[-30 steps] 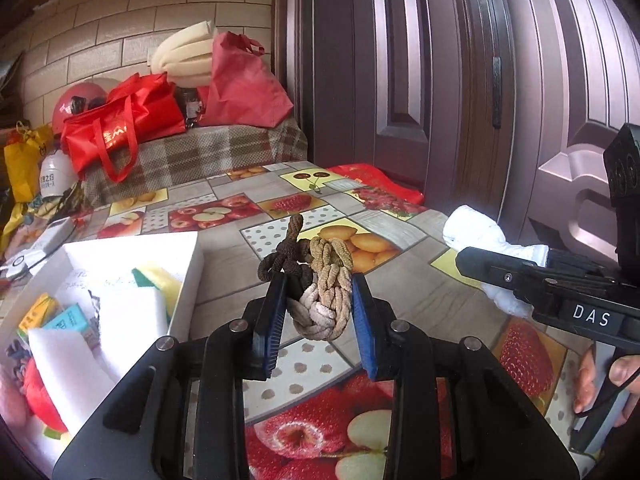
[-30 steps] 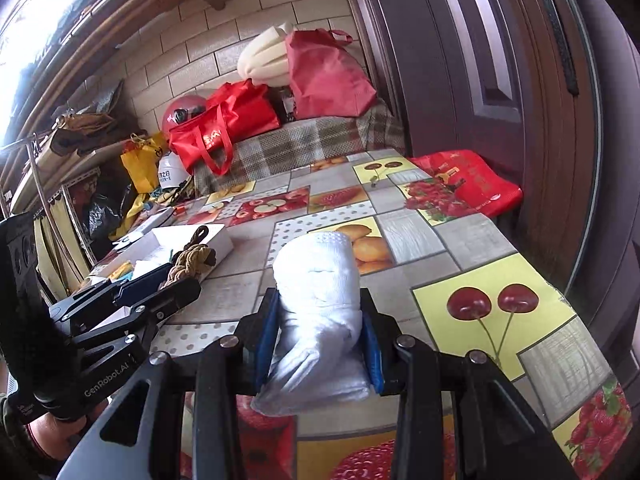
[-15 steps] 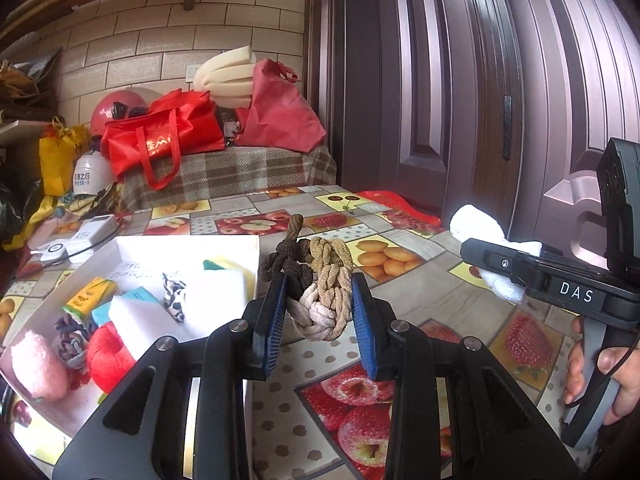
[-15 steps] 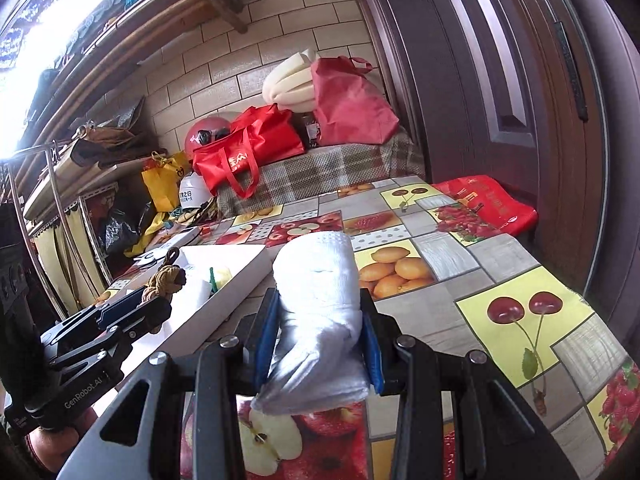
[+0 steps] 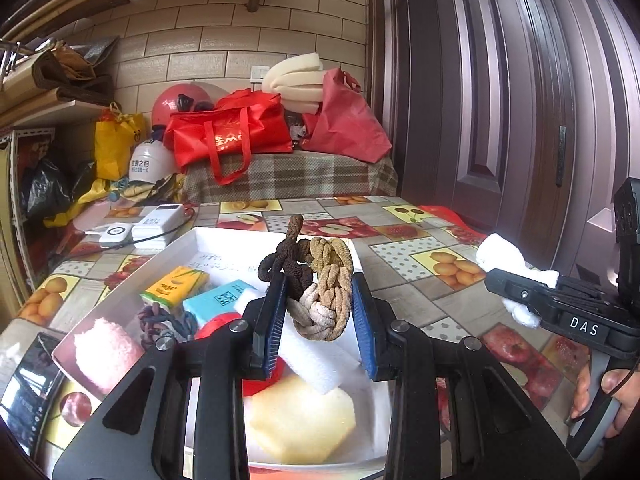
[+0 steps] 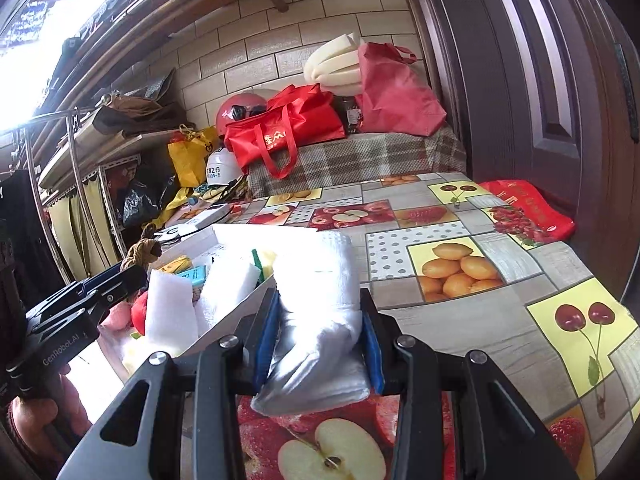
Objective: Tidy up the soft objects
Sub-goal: 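Carry the beige rope knot and white sock over the tray with both grippers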
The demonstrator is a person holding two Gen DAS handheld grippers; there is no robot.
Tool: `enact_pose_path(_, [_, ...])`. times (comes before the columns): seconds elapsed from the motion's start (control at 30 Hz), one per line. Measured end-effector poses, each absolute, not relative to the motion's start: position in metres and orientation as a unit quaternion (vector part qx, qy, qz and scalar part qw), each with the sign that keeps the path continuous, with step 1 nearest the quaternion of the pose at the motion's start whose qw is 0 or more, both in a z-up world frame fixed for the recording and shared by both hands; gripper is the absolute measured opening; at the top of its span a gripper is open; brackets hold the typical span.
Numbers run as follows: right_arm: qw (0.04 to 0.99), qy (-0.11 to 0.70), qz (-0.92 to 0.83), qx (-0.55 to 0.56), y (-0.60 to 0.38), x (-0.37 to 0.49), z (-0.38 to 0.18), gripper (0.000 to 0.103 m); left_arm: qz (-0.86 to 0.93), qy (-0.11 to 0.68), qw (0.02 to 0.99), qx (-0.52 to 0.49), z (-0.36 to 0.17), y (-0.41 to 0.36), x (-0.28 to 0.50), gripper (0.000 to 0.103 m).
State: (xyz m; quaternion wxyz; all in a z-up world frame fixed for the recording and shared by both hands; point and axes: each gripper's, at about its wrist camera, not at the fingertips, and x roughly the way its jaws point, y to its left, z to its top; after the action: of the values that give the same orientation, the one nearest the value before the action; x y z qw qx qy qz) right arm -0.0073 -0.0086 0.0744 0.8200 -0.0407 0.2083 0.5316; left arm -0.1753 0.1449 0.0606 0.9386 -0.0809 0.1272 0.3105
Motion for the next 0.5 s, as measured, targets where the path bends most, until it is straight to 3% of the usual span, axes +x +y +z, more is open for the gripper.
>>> enact_pose_path(0.5, [0.773, 0.194, 0.598, -0.083, 0.064, -0.048, 0.071, 0.038, 0.392, 0.129, 0.902, -0.126, 0.053, 0.225, -0.22, 0.031])
